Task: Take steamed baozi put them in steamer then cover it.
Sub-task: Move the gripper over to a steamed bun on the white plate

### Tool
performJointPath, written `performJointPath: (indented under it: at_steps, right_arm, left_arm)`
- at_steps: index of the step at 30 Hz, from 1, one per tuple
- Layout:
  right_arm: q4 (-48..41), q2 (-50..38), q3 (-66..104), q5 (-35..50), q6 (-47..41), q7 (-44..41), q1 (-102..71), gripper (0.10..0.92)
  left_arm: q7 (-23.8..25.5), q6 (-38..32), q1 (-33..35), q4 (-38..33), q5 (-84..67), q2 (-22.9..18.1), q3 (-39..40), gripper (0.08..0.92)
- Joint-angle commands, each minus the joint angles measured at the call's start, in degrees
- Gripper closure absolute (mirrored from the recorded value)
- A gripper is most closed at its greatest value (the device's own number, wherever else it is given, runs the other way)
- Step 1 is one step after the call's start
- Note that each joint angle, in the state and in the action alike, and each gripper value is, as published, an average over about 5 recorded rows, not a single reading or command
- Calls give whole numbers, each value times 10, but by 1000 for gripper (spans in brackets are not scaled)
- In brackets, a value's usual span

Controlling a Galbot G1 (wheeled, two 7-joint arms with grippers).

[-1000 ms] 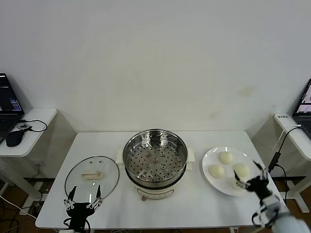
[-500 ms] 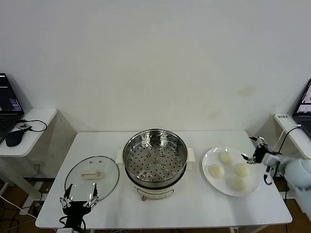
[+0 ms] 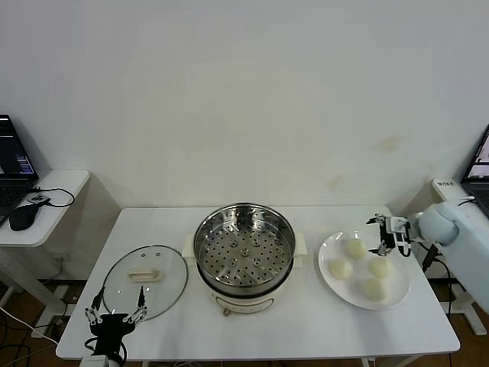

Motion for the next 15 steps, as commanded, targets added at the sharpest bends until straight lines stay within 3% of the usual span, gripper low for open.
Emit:
performJointPath:
  at_steps: [1, 15]
  right_arm:
    - [-98, 47, -131, -6, 4, -59, 103, 203]
    - [-149, 99, -108, -31, 7, -31, 77, 204]
  left_arm:
    - [0, 1, 0, 3, 1, 1, -3, 177]
    - [0, 0, -3, 4, 1, 1, -6, 177]
